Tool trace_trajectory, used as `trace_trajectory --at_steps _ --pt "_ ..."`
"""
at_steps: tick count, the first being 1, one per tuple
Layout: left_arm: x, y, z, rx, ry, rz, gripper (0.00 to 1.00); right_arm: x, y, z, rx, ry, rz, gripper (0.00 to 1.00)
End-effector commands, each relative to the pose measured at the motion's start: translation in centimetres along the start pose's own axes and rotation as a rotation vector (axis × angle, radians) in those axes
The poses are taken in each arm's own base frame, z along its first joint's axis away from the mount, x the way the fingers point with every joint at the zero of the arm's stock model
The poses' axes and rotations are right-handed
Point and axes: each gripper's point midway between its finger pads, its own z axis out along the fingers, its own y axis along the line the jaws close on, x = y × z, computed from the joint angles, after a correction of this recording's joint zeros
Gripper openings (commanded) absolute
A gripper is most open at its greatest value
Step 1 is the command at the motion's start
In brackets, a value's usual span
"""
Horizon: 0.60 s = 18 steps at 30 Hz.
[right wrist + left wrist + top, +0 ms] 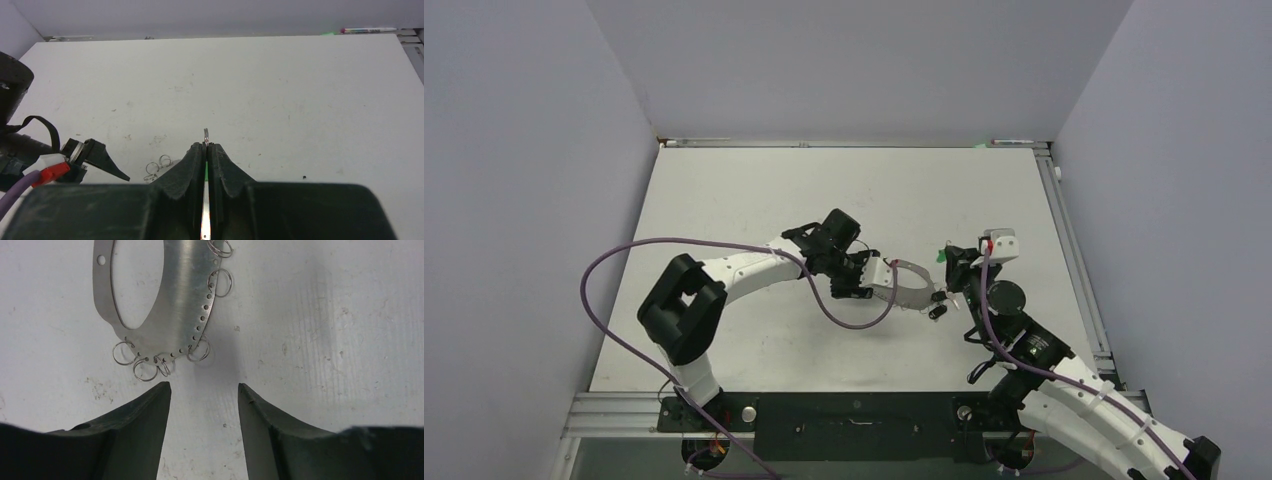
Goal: Put the keys on the keyring
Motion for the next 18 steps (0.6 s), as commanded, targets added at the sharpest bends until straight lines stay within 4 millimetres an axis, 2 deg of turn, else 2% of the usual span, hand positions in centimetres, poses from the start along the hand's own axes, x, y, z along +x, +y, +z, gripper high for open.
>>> trace_trajectory --at_steps 1,3,6,18 --pt "-1.1 0.4 0.6 0.053 -0.038 0.058 0.46 -0.3 -2.8 -0.2 0.152 -0.023 0.038 0.05" --pt "-1.0 0.4 1.0 0.061 -0.036 0.054 0.41 -0.3 -3.4 -0.4 0.179 -0.032 0.051 0.05" --pt "-0.8 0.4 1.6 0.07 -0.027 0.051 0.4 -0.4 -3.7 -0.6 0.194 -0.041 0.062 0.05" --pt "-1.4 1.0 3.2 0.062 -0.063 0.043 0.34 0.0 -3.5 -0.5 0.178 -0.032 0.061 0.05"
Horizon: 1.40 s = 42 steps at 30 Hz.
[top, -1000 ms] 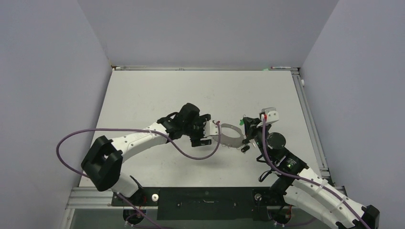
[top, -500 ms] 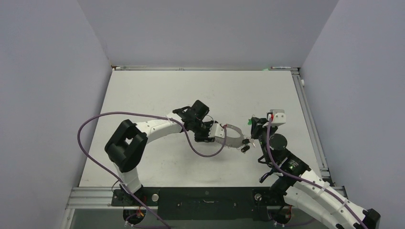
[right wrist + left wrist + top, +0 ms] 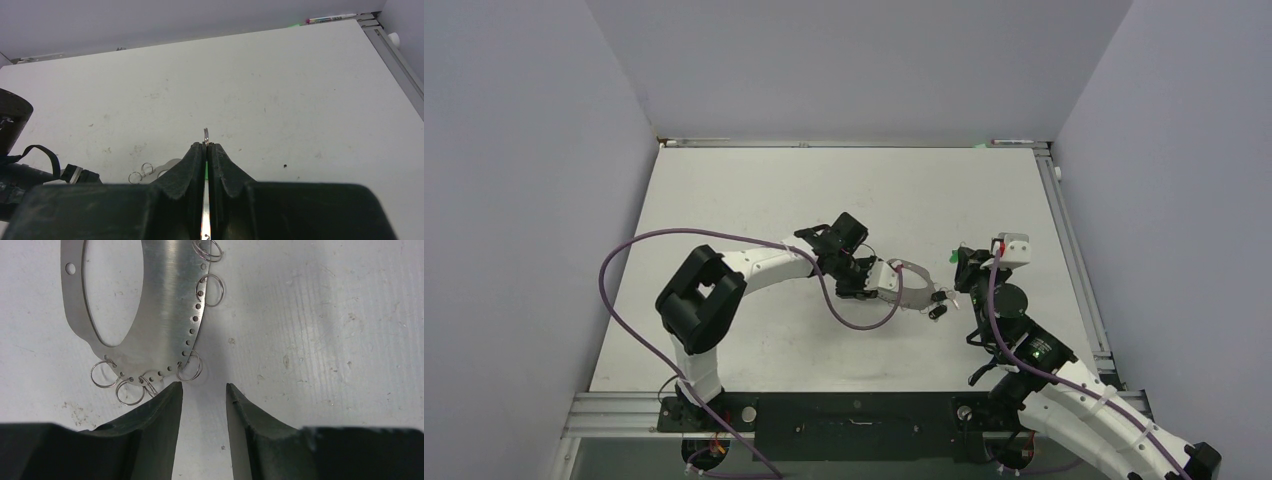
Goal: Put the keys on the keyring
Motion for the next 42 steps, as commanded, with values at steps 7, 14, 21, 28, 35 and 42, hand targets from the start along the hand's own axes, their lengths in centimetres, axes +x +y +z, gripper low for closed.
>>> trace_trajectory --at_steps 7,14,21,28,35,42 --pt "-2.2 1.9 0.8 -0.009 -0.062 0.024 0.33 -0.3 -0.1 0.1 0.004 -0.014 0.019 0.05" --pt "-1.6 2.0 1.7 0.013 -0.042 0.012 0.31 0.0 0.0 0.1 -0.005 -0.006 0.016 0.05" --pt "-0.8 1.8 2.2 0.034 -0.013 0.002 0.24 0.2 0.2 0.1 -0.012 0.0 0.013 0.05" --pt "-0.3 1.2 2.4 0.065 0.011 -0.004 0.14 0.3 0.3 0.2 -0.017 0.004 0.011 0.05" --pt "0.1 1.2 2.4 0.064 0.02 -0.007 0.0 0.4 0.4 0.2 -0.021 0.008 0.009 0.05" --pt "-0.6 0.9 1.9 0.089 0.012 -0.028 0.0 0.5 0.4 0.2 -0.023 0.01 0.005 0.05"
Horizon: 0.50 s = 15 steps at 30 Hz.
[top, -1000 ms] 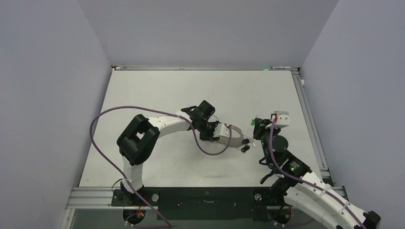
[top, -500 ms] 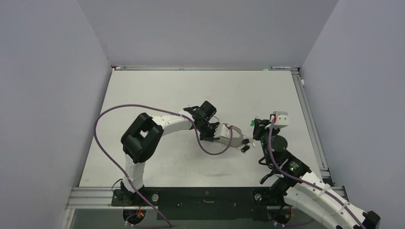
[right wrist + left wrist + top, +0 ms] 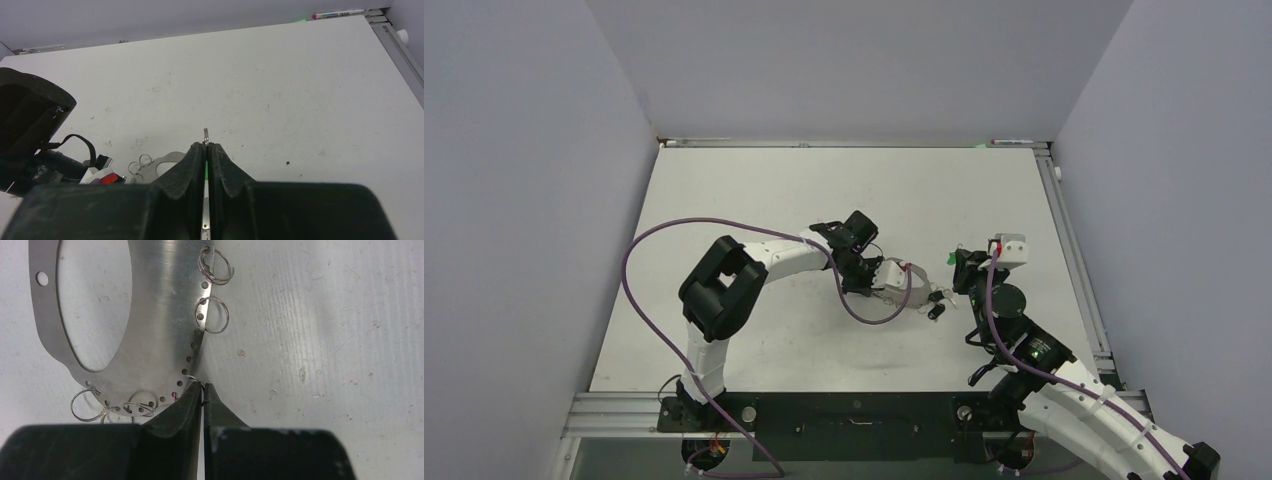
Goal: Put the keys on the keyring
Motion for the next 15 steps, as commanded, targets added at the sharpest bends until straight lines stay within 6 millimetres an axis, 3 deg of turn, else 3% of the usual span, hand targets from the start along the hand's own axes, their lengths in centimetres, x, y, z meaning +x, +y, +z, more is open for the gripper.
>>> trace_trajectory --at_steps 1,15 --pt "-1.8 -0.1 -0.9 0.033 -0.04 0.0 0.0 -0.2 0.2 0.2 -0.004 -0.008 0.015 0.05" --pt "-4.7 -2.8 -3.6 0.018 -0.201 -0.189 0.0 -0.3 0.2 0.1 -0.011 -0.014 0.02 0.05"
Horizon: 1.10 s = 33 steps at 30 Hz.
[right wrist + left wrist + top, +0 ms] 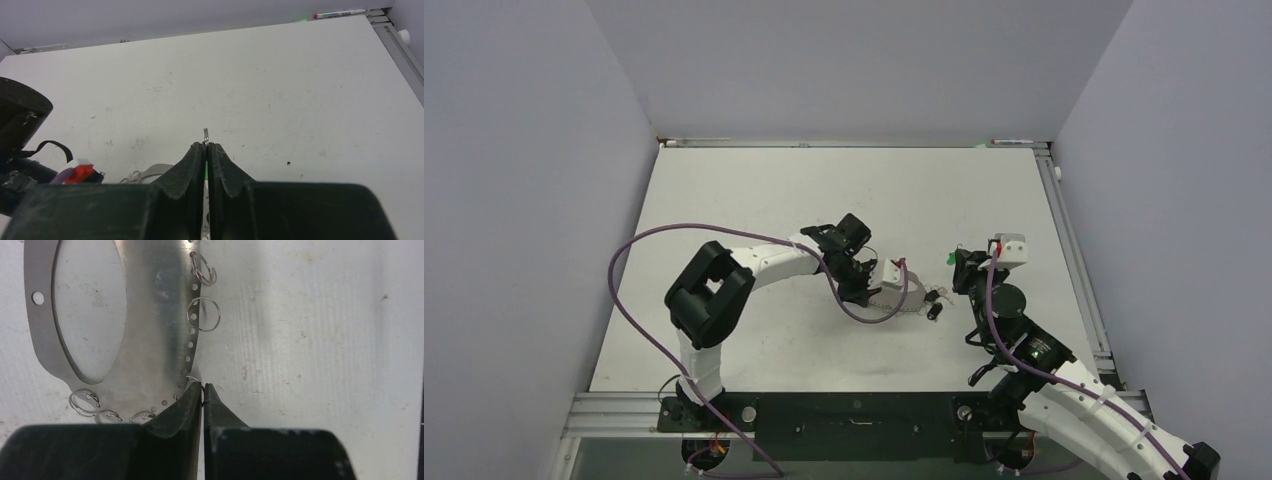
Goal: Put the keys on the keyring
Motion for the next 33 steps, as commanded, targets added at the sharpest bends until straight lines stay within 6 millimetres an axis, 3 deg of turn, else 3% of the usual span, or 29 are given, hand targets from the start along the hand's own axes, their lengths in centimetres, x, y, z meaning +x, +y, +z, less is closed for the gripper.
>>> trace_trajectory --at_steps 1,8,21,29,33 --pt "-4.3 -1.0 -2.6 -0.048 -0.182 -0.047 0.0 -0.4 0.1 0.1 -0.005 -0.017 0.021 0.05" --pt "-7.1 -3.1 -4.3 -0.087 -0.387 -0.182 0.0 -0.4 0.1 0.0 -0.009 -0.017 0.023 0.05" --pt "-10.4 -7.5 -4.9 -0.021 -0.675 -0.383 0.0 -1.1 1.6 -0.4 -0.106 -0.04 0.027 0.05" --pt "-12.5 -7.4 -7.9 -0.061 -0.854 -0.477 0.0 -3.4 3.5 -2.4 -0.259 -0.087 0.074 0.05" --pt "-12.7 -7.4 -9.0 -0.08 -0.938 -0.548 0.0 -3.1 5.4 -3.7 -0.389 -0.078 0.141 0.05"
